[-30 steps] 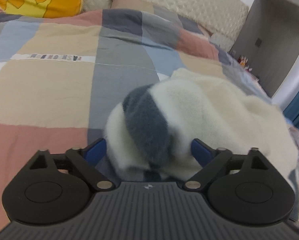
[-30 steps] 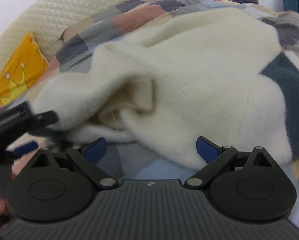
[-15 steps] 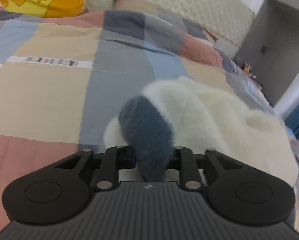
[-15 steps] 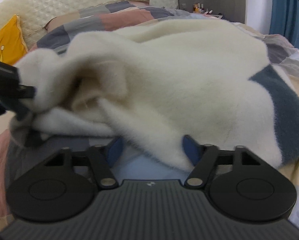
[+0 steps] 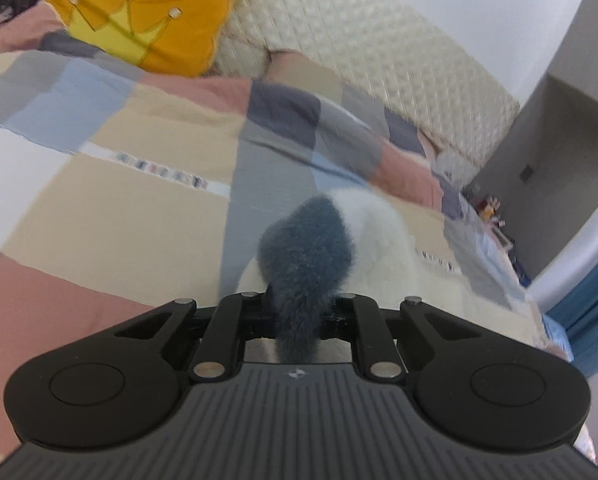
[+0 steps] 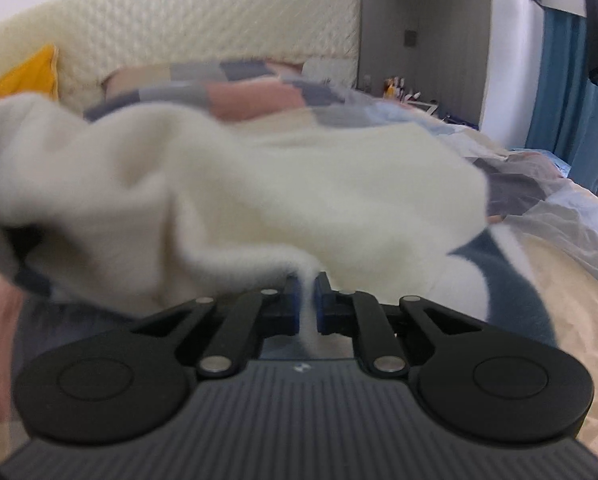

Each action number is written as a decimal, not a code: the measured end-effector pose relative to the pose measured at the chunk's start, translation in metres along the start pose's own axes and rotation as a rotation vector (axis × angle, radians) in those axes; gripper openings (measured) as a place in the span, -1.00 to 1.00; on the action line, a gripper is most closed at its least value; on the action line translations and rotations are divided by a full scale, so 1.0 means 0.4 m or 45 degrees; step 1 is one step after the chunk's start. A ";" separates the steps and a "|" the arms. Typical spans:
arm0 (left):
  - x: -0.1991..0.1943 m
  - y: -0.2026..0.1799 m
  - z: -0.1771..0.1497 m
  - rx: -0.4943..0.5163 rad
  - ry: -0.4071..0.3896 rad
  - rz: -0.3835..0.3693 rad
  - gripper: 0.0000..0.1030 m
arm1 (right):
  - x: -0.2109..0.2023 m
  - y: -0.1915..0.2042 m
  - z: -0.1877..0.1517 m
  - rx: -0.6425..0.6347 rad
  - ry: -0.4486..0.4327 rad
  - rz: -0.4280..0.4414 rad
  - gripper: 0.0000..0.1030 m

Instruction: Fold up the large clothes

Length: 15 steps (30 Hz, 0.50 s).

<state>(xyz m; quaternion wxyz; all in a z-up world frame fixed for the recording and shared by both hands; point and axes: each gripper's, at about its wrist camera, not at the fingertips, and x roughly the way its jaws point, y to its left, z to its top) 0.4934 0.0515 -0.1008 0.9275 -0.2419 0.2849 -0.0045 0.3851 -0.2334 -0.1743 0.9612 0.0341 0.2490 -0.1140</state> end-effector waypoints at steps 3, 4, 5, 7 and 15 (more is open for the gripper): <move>-0.083 0.017 0.015 -0.024 -0.035 0.011 -0.68 | -0.040 -0.028 0.005 0.034 -0.058 0.000 -0.79; -0.112 0.024 0.018 -0.030 -0.039 0.019 -0.69 | -0.056 -0.036 0.006 0.034 -0.085 -0.004 -0.79; -0.140 0.029 0.021 -0.028 -0.043 0.027 -0.69 | -0.069 -0.045 0.005 0.049 -0.105 0.005 -0.79; -0.202 0.043 0.025 -0.025 -0.053 0.040 -0.69 | -0.094 -0.055 0.001 0.046 -0.130 0.014 -0.80; -0.503 0.164 0.029 -0.124 -0.180 0.105 -0.72 | -0.239 -0.067 0.023 -0.051 -0.275 0.225 -0.81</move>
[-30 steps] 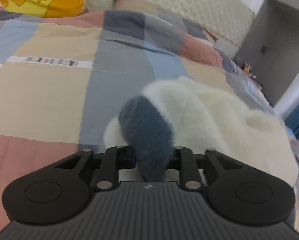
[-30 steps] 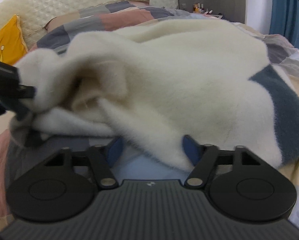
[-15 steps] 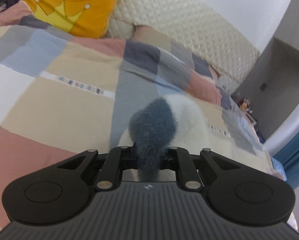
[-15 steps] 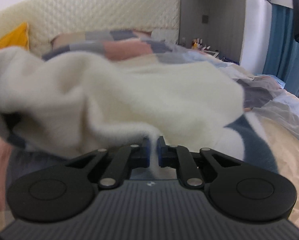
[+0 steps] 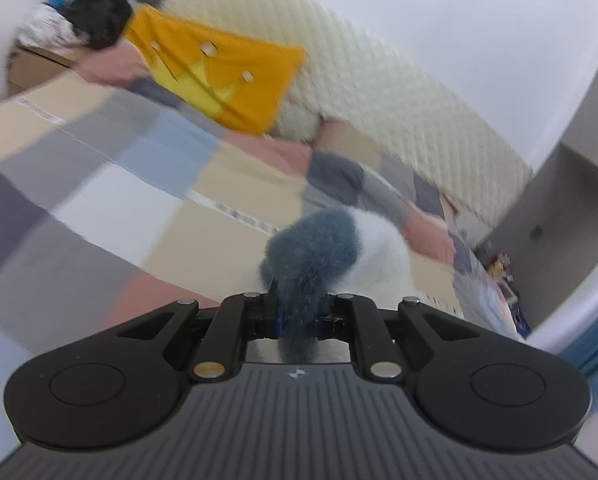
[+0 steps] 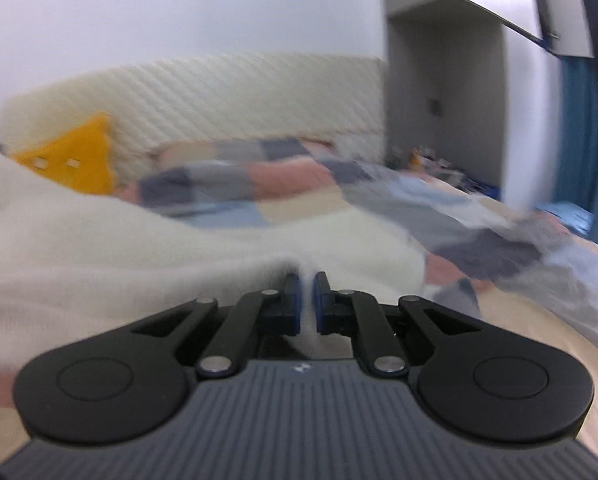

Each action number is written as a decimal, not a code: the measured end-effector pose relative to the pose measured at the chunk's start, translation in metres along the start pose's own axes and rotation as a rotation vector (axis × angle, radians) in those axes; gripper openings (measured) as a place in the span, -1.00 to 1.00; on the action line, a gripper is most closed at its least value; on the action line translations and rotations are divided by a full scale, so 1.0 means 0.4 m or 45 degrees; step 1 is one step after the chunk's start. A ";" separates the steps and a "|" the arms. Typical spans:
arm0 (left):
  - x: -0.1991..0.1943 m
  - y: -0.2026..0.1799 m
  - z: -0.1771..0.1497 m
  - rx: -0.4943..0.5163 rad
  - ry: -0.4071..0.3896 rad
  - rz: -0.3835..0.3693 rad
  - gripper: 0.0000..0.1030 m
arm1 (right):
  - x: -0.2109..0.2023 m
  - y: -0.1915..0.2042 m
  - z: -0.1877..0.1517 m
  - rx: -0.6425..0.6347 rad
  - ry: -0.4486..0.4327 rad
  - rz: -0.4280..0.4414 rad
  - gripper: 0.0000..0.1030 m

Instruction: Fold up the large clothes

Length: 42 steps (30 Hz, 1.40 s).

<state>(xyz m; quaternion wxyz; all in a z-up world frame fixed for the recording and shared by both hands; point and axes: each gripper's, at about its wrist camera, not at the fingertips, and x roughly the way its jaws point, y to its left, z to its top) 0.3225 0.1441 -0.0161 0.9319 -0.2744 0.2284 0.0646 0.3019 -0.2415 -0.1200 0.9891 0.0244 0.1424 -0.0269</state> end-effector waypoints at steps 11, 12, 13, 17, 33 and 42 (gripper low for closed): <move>-0.226 0.248 -0.071 -0.098 -0.070 0.223 -0.71 | -0.002 0.054 -0.005 0.104 0.247 0.469 -0.80; -0.209 0.264 -0.090 -0.105 -0.066 0.256 -0.71 | 0.022 0.064 -0.017 0.114 0.292 0.469 -0.80; -0.191 0.280 -0.101 -0.120 -0.057 0.277 -0.70 | 0.039 0.077 -0.026 0.118 0.322 0.470 -0.80; -0.096 0.334 -0.118 -0.156 -0.012 0.364 -0.67 | 0.111 0.138 -0.066 0.108 0.433 0.437 -0.79; 0.183 0.422 -0.161 -0.033 0.146 0.500 -0.25 | 0.200 0.199 -0.140 0.062 0.509 0.400 -0.75; 0.070 0.377 -0.166 -0.033 0.173 0.417 0.59 | 0.180 0.171 -0.113 0.146 0.550 0.429 -0.68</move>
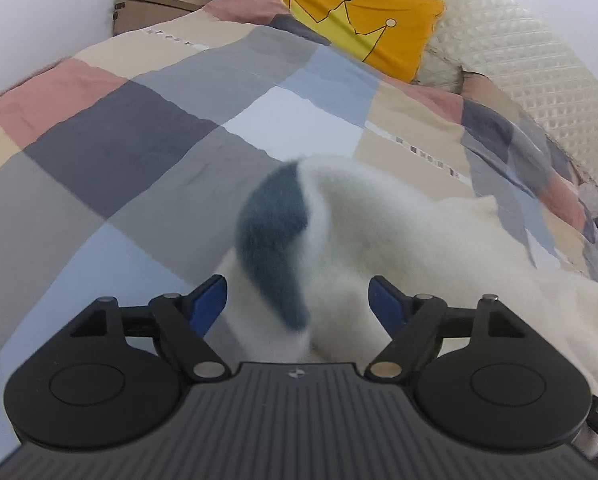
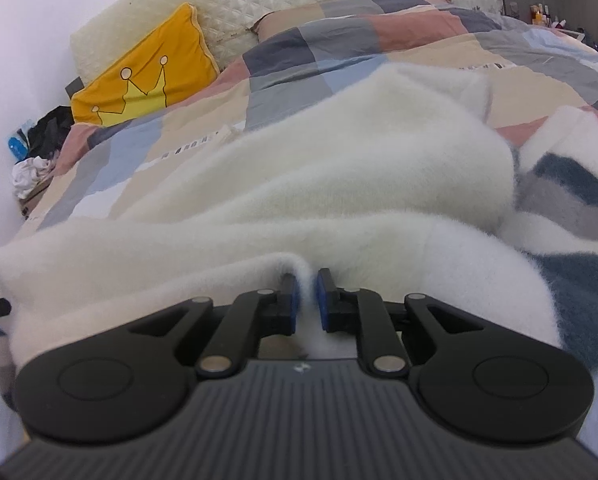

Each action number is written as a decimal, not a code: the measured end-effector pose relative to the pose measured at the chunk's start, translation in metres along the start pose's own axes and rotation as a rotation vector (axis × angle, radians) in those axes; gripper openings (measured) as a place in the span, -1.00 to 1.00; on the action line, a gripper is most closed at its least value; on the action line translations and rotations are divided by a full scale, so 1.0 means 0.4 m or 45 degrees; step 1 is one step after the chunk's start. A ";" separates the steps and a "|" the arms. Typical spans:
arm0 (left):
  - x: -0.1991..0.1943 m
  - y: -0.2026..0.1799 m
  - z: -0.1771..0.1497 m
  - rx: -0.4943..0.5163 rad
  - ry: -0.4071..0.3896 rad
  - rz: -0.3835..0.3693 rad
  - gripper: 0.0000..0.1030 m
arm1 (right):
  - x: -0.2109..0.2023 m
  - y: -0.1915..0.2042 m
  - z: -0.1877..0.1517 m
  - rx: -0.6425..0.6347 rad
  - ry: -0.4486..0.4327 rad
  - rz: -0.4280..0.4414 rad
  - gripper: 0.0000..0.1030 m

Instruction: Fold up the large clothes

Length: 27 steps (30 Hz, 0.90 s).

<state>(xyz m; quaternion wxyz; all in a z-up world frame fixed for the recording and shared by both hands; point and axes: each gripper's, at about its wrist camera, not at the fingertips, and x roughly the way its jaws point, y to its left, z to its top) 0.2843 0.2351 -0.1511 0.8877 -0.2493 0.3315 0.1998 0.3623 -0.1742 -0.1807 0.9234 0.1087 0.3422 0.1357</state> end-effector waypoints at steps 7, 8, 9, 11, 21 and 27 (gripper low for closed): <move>-0.133 -0.036 -0.073 0.114 0.002 -0.077 0.59 | -0.053 0.019 -0.014 -0.047 0.014 -0.002 -0.43; -0.147 -0.048 -0.084 0.150 0.007 -0.087 0.60 | -0.060 0.026 -0.017 -0.075 0.014 -0.010 -0.38; -0.158 -0.062 -0.097 0.186 0.011 -0.093 0.59 | -0.066 0.036 -0.022 -0.115 0.016 -0.023 -0.18; -0.174 -0.087 -0.125 0.243 0.022 -0.110 0.59 | -0.078 0.049 -0.034 -0.177 0.018 -0.050 0.18; -0.147 -0.168 -0.205 0.345 0.092 -0.173 0.60 | -0.147 0.055 -0.060 -0.199 0.009 0.017 0.39; -0.099 -0.130 -0.193 0.153 0.185 -0.324 0.36 | -0.178 0.098 -0.078 -0.313 -0.003 0.126 0.39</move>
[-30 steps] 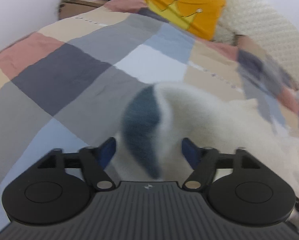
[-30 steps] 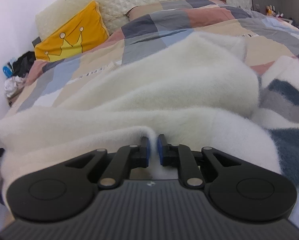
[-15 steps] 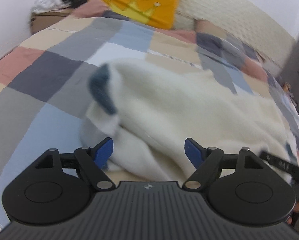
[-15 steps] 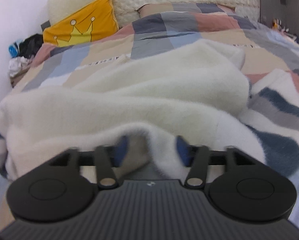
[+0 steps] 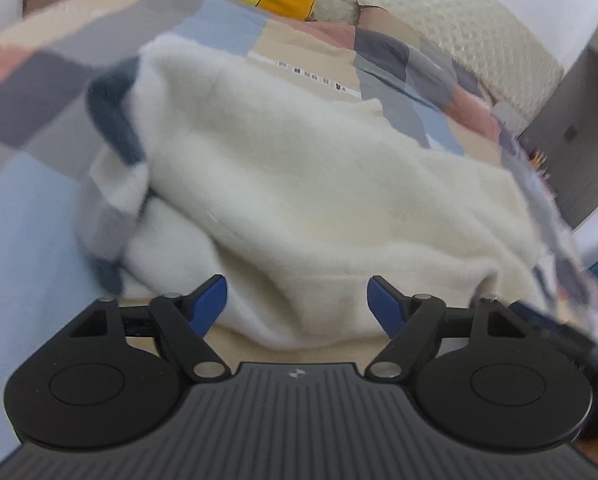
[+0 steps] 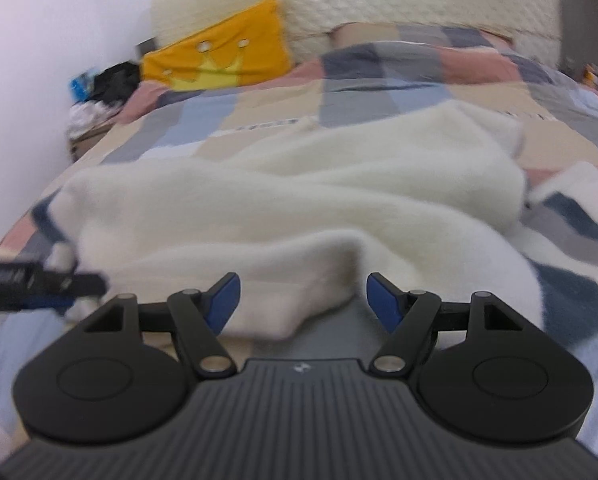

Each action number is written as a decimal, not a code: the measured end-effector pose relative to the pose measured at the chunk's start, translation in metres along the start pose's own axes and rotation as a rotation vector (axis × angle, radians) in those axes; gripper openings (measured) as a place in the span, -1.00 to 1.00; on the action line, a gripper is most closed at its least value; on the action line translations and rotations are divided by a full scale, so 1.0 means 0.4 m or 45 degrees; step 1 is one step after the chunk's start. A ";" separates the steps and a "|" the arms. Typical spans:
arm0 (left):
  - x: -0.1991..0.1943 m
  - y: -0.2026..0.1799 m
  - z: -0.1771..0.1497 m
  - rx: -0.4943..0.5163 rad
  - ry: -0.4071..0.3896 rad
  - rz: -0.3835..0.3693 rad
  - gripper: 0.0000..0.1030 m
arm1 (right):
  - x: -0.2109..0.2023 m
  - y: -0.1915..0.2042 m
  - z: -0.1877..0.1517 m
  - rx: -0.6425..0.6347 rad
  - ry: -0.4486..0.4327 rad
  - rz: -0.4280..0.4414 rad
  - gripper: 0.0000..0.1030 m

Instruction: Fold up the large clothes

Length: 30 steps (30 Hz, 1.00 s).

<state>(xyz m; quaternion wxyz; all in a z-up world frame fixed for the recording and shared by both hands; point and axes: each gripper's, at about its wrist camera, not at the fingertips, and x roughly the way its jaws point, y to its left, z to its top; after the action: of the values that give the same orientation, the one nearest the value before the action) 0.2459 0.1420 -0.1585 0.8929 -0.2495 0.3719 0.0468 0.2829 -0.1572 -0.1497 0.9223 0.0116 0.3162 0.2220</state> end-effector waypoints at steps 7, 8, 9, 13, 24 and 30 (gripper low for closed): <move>0.070 0.026 -0.015 -0.261 0.110 -0.177 -0.06 | 0.019 0.050 -0.018 -0.088 0.057 0.054 0.39; 0.083 0.030 -0.017 -0.282 0.127 -0.178 -0.14 | 0.021 0.055 -0.019 -0.102 0.061 0.060 0.39; 0.097 0.036 -0.019 -0.304 0.145 -0.181 -0.30 | 0.021 0.062 -0.023 -0.117 0.060 0.067 0.39; 0.125 0.057 -0.008 -0.381 0.147 -0.217 -0.74 | 0.023 0.095 -0.035 -0.218 0.065 0.104 0.39; 0.027 0.085 0.036 -0.491 0.029 -0.496 -0.78 | 0.029 0.176 -0.038 -0.414 -0.124 -0.053 0.39; 0.008 0.082 0.045 -0.505 -0.003 -0.548 -0.79 | -0.001 0.155 -0.007 -0.345 -0.273 0.025 0.39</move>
<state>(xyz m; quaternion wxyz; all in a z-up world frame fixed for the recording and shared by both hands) 0.2511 0.1791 -0.1634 0.8166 -0.4921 0.2931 -0.0716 0.2559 -0.1020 -0.1418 0.9416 -0.0862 0.1829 0.2693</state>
